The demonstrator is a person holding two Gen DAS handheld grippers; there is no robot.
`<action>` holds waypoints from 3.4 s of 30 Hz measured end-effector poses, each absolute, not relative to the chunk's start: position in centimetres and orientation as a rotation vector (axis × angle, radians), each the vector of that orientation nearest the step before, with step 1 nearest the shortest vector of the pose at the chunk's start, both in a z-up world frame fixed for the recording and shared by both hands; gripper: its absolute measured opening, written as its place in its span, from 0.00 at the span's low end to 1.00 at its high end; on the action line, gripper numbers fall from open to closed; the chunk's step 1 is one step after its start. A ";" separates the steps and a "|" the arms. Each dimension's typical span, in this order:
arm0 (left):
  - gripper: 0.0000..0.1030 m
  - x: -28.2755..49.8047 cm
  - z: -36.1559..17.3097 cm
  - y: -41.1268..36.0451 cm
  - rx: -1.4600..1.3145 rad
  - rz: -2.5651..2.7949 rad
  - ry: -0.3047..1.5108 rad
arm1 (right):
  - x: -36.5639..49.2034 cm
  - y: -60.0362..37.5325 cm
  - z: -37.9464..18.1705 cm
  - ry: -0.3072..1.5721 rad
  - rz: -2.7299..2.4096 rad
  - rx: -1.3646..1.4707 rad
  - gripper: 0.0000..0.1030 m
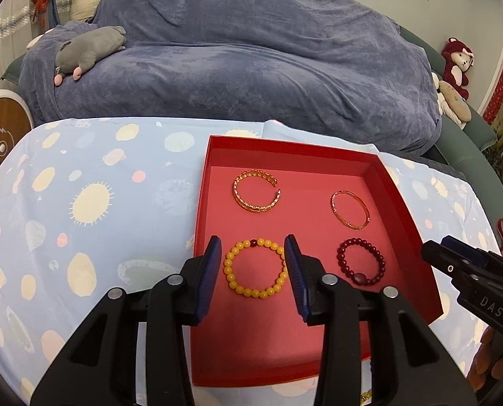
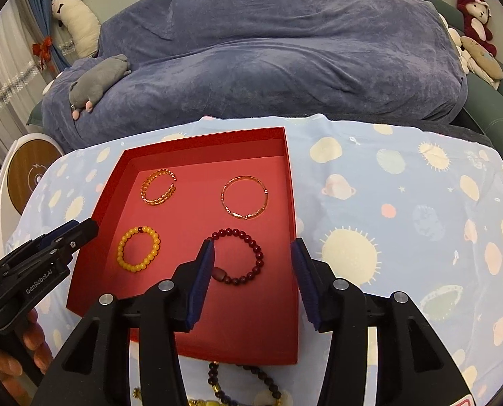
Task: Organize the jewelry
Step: 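Withdraw both tools from the box back over the remaining jewelry, then lower the left tool onto the purple bead bracelet and close it, then grasp the black-and-gold bead bracelet with the right tool while the left tool holds the purple bracelet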
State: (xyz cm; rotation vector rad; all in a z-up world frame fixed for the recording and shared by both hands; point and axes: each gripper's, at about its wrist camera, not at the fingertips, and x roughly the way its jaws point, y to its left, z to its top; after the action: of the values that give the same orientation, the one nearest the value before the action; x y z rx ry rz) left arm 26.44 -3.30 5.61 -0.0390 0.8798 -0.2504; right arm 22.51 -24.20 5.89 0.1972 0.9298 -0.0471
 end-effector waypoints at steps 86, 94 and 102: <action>0.05 7.3 0.4 -1.2 -0.071 -0.313 1.032 | 8.5 -23.0 1.0 1.019 -0.088 0.237 0.49; 0.05 7.7 -0.3 -1.3 -0.081 -0.316 1.054 | 12.4 -23.0 -0.2 1.044 -0.068 0.198 0.35; 0.05 7.8 -0.6 -1.4 -0.076 -0.321 1.059 | 13.8 -22.8 -1.4 1.069 -0.061 0.185 0.25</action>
State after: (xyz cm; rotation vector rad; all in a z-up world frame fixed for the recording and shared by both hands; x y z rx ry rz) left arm 7.75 -1.39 -0.60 -0.0759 1.0592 -0.3208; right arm 13.76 -22.83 -1.41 0.1852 1.0694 -0.0608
